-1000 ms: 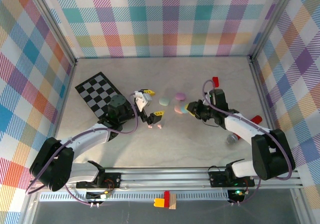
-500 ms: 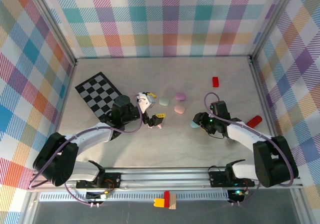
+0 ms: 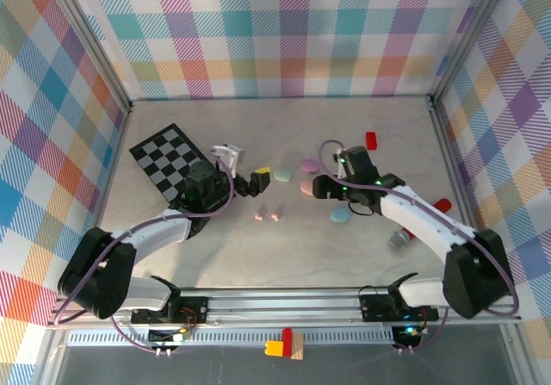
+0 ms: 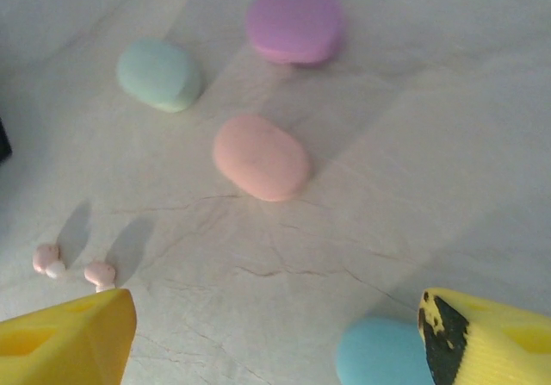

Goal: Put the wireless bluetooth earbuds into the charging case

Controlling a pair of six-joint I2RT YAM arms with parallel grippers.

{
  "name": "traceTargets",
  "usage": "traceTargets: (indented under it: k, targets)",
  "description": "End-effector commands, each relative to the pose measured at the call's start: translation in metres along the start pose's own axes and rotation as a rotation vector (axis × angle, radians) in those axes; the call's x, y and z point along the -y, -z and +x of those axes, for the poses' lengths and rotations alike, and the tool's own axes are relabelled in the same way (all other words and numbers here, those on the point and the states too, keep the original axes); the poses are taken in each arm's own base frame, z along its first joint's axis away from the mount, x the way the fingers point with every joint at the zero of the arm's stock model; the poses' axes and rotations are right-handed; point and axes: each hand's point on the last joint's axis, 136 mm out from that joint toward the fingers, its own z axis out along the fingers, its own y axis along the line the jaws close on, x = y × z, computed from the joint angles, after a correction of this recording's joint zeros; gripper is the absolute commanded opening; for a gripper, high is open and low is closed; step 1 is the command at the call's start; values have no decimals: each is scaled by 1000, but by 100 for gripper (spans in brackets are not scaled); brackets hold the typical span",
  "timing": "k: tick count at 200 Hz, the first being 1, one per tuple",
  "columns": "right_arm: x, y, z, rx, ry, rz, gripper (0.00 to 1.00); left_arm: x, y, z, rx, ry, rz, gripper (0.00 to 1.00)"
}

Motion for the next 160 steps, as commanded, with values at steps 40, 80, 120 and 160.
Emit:
traceTargets:
  k: [40,80,120,160]
  targets:
    - [-12,-58,-1,-205,286,72,97,-32,34,-7,-9,164,-197,100]
    - [-10,-88,-3,-249,350,84,99,-22,37,-7,11,134,-140,100]
    - [-21,-111,1,-278,350,19,97,-10,40,-14,50,168,-83,100]
    - [-33,-104,9,-284,366,9,87,-18,47,-15,-77,190,-172,100]
